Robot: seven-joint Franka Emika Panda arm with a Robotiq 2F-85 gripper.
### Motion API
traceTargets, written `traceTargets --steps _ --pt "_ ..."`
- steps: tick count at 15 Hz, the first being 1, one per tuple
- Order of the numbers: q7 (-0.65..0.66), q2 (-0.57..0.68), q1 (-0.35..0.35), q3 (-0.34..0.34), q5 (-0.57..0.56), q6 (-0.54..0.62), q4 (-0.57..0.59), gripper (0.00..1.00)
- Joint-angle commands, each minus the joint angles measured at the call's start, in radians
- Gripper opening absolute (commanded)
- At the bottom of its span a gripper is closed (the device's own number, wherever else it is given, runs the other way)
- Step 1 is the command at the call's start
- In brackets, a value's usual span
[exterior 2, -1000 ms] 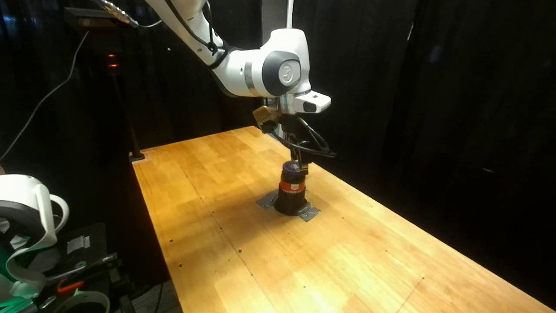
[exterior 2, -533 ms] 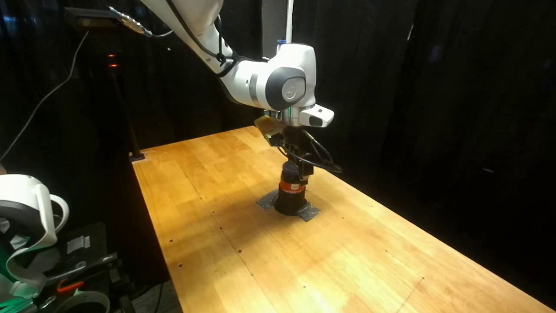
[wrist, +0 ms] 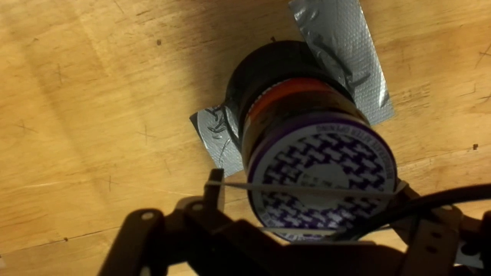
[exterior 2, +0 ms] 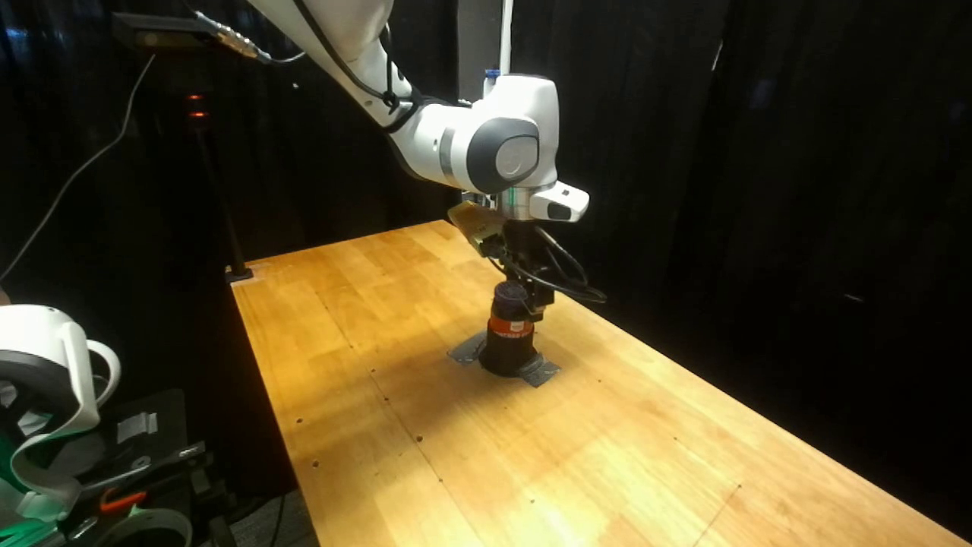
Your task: Put the rubber bung around the neck of the brown bottle
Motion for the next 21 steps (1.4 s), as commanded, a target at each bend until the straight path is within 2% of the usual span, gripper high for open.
traceTargets --steps 1,9,15,21 --pt "-0.038 0.051 0.004 -0.007 0.023 0.025 0.057 1.00" --pt "-0.020 0.105 0.017 -0.027 0.010 0.029 0.121 1.00" --pt "-0.035 0.115 0.012 -0.014 0.026 0.023 0.132 1.00" --pt "-0.151 0.032 -0.031 0.043 0.120 -0.096 0.027 1.00"
